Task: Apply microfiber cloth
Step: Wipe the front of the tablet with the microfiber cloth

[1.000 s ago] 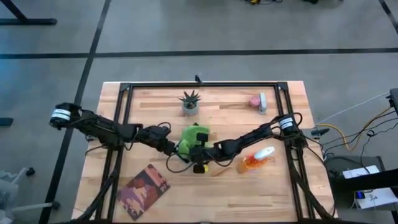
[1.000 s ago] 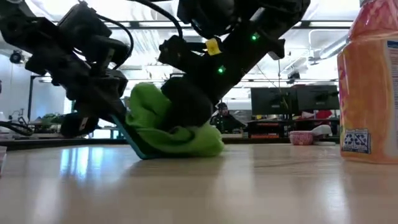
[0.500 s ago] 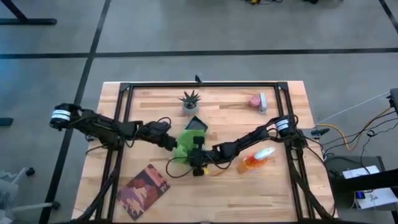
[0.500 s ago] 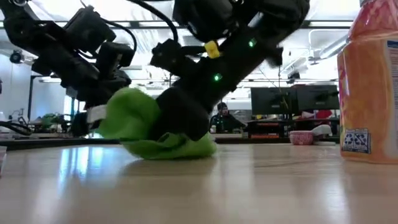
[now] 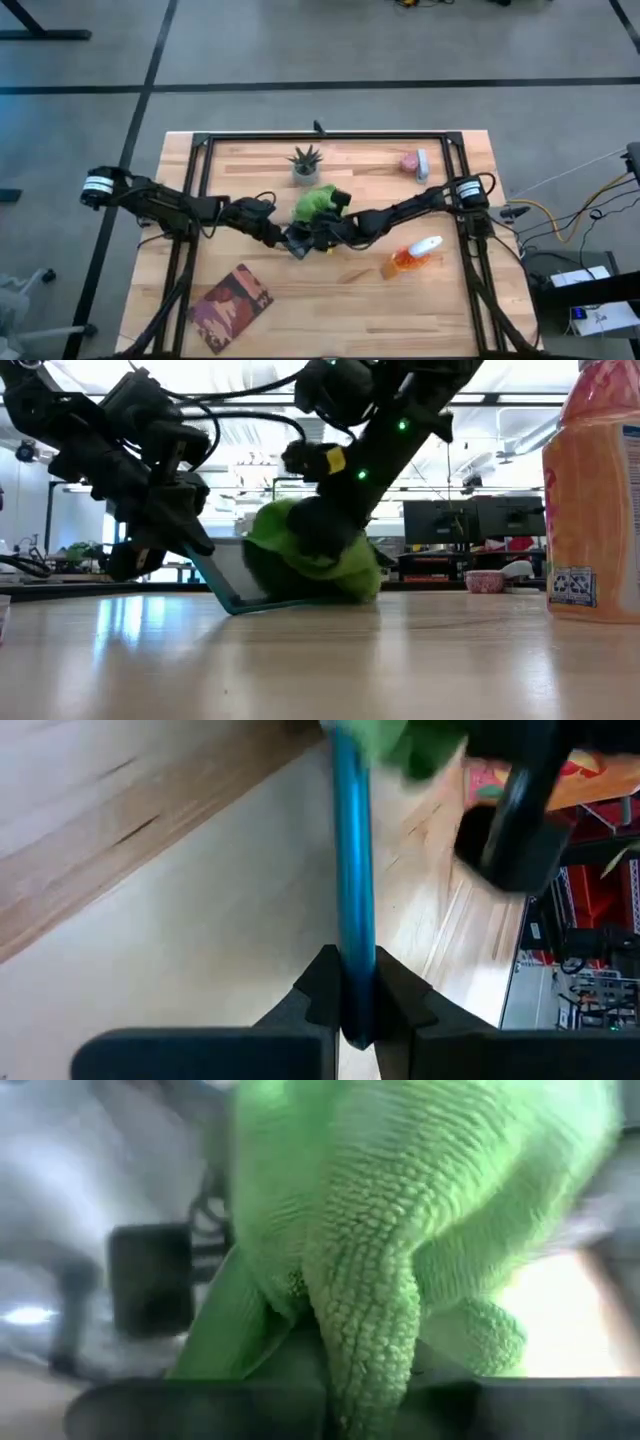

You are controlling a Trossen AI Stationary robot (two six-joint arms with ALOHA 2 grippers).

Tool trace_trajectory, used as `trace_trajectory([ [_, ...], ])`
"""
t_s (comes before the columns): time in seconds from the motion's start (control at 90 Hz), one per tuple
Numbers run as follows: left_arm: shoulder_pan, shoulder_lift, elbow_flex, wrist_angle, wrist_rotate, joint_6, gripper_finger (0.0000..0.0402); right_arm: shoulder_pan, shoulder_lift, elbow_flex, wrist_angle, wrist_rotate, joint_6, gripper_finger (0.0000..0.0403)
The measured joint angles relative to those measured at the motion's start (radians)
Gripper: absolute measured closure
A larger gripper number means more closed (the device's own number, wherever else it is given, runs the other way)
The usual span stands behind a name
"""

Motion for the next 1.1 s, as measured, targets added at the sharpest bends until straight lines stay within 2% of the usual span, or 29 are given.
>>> trace_trajectory([
  [0.144, -0.001, 0.000, -0.003, -0.017, 0.009, -0.010, 0.0392, 0.029, 0.069, 0.000, 0.137, -0.031, -0.012, 0.0400],
  [0.256, -0.001, 0.000, -0.003, -0.018, 0.007, -0.006, 0.0391, 0.061, 0.086, 0.018, 0.235, -0.094, -0.096, 0.0400],
  [0.356, 0.000, 0.000, -0.002, 0.006, -0.008, 0.013, 0.0391, 0.080, 0.079, 0.035, 0.256, -0.159, -0.172, 0.0400],
  [0.433, 0.000, -0.001, -0.002, 0.012, -0.012, 0.017, 0.0391, 0.085, 0.072, 0.051, 0.249, -0.170, -0.231, 0.0400],
  [0.589, 0.000, 0.000, 0.000, 0.015, -0.019, 0.019, 0.0391, 0.065, 0.057, 0.084, 0.259, -0.144, -0.318, 0.0400],
  [0.767, 0.000, -0.001, 0.000, 0.014, -0.039, 0.016, 0.0391, 0.001, 0.051, 0.082, 0.230, -0.060, -0.322, 0.0400],
  [0.878, 0.000, 0.000, 0.000, 0.007, -0.038, 0.014, 0.0391, -0.040, 0.043, 0.082, 0.183, -0.048, -0.288, 0.0400],
  [1.1, 0.000, 0.000, 0.000, 0.000, -0.031, 0.017, 0.0391, -0.066, 0.026, 0.067, 0.042, 0.066, -0.191, 0.0400],
])
